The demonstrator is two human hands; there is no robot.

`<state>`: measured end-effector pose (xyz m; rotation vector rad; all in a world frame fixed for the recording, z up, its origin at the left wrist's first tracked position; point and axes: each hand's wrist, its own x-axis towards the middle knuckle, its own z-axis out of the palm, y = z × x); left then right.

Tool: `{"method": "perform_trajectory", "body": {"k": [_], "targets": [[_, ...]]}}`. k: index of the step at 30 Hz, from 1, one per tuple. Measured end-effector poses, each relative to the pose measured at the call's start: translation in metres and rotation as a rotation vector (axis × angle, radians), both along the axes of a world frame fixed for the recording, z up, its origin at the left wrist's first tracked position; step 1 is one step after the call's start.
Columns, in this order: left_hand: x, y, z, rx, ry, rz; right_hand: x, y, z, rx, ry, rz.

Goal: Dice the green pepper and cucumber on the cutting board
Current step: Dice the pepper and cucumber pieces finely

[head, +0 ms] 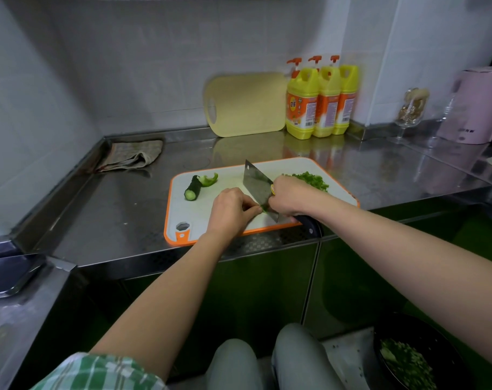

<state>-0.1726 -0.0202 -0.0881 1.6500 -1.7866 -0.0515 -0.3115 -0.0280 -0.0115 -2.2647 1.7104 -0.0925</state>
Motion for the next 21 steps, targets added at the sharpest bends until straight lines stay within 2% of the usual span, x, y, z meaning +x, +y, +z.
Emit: {"method": "perform_trajectory", "body": {"k": [3, 7, 12, 21], "targets": [[0.000, 0.002, 0.001, -0.012, -0.032, -0.009, 0.008, -0.006, -0.011, -0.069, 0.003, -0.020], [0.002, 0.004, -0.001, 0.003, -0.122, -0.032, 0.003, -0.010, -0.014, -0.101, -0.098, -0.034], [0.007, 0.006, -0.001, 0.008, -0.105, -0.024, -0.008, -0.008, -0.001, -0.092, -0.209, -0.038], [0.003, 0.007, -0.001, -0.020, -0.065, 0.030, 0.005, 0.004, 0.002, -0.032, 0.083, 0.033]]}}
